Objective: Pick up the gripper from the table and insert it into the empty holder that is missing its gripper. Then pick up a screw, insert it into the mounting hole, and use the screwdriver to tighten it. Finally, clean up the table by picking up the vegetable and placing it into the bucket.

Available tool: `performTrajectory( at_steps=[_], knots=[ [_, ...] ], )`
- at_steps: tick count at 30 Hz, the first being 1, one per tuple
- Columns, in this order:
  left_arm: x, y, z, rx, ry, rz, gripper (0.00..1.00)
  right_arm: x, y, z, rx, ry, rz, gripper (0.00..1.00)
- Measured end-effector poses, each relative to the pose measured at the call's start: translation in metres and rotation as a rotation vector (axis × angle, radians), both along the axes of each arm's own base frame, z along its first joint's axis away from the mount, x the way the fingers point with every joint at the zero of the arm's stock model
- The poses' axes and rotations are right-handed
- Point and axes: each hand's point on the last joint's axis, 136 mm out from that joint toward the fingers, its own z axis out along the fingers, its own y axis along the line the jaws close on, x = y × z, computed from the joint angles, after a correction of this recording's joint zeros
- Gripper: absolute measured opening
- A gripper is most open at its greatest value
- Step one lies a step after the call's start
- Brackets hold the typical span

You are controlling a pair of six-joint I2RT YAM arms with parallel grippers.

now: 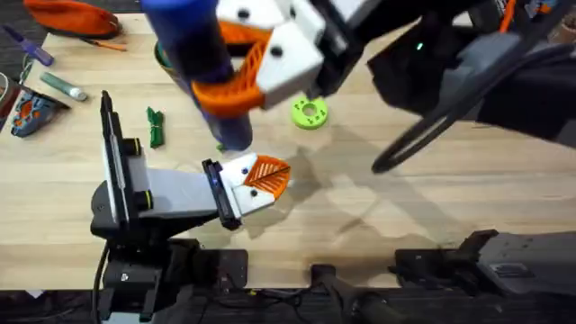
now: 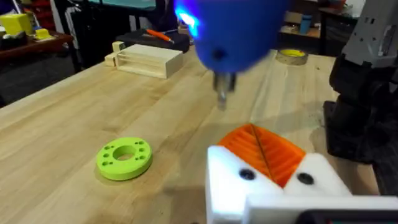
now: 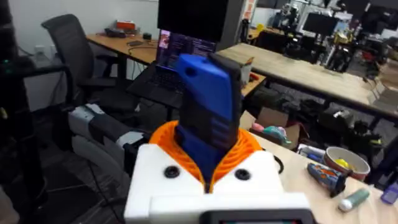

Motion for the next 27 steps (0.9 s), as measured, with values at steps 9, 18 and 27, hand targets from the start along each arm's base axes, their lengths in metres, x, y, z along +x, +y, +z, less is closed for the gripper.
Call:
performTrajectory(
  at_steps=[9, 18, 27],
  knots=[
    [0.0, 0.0, 0.0, 0.0, 0.0, 0.0, 0.009, 0.014, -0.001, -0.005, -0.076, 0.093, -0.02, 0.024],
    [0.0, 0.0, 0.0, 0.0, 0.0, 0.0, 0.009, 0.096, -0.023, -0.043, -0.249, 0.441, -0.29, 0.024],
    [0.0, 0.0, 0.0, 0.0, 0.0, 0.0, 0.009, 0.183, -0.087, -0.116, -0.447, 0.742, -0.74, 0.024]
  ],
)
